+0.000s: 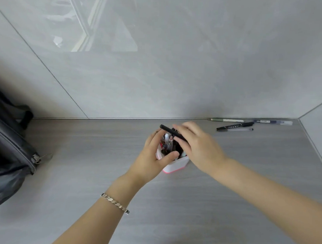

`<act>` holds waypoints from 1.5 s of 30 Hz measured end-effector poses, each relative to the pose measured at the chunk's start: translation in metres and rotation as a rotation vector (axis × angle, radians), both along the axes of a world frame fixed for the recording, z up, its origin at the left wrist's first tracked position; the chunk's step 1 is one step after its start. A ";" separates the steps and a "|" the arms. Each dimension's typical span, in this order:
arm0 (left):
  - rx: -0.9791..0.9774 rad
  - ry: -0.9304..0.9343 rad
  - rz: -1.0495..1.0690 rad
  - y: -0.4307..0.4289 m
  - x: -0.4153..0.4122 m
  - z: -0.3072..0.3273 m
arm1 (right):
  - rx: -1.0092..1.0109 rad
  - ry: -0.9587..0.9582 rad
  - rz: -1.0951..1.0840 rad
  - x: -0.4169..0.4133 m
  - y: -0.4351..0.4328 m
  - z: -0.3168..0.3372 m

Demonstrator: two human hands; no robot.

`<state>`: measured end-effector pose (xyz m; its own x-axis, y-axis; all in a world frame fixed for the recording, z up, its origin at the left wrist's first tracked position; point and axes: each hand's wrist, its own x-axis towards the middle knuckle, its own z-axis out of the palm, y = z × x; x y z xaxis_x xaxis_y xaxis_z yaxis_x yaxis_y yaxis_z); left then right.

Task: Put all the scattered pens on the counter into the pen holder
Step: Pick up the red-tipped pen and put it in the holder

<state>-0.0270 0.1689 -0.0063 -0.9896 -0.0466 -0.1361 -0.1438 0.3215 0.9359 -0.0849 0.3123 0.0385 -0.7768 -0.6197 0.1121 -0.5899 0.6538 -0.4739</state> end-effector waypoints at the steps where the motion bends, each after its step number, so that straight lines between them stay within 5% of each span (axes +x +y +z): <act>1: -0.002 -0.005 -0.006 0.000 0.000 -0.001 | -0.019 0.011 0.001 0.003 0.003 -0.007; 6: -0.010 -0.033 0.035 0.003 0.000 -0.003 | -0.152 0.025 -0.119 0.001 0.011 -0.021; 10: -0.046 -0.039 -0.013 0.001 0.001 -0.003 | -0.073 0.059 -0.125 0.003 0.009 -0.014; 14: -0.121 -0.034 -0.022 0.000 0.000 -0.007 | -0.209 -0.122 -0.188 0.004 0.023 0.008; 20: -0.111 -0.068 0.002 0.000 -0.001 -0.008 | -0.072 -0.398 -0.217 -0.002 0.086 0.035; 27: -0.119 -0.071 -0.006 0.001 0.000 -0.006 | -0.287 -0.321 -0.366 0.005 0.101 0.047; 36: -0.127 -0.069 0.011 0.003 0.002 -0.004 | -0.479 -0.217 -0.236 0.009 0.050 0.049; 42: -0.118 -0.054 0.020 0.004 0.002 -0.006 | -0.280 -0.086 -0.054 0.013 -0.002 -0.005; 45: -0.114 -0.042 0.014 0.004 0.002 -0.007 | -0.349 -0.002 -0.167 0.014 -0.008 -0.025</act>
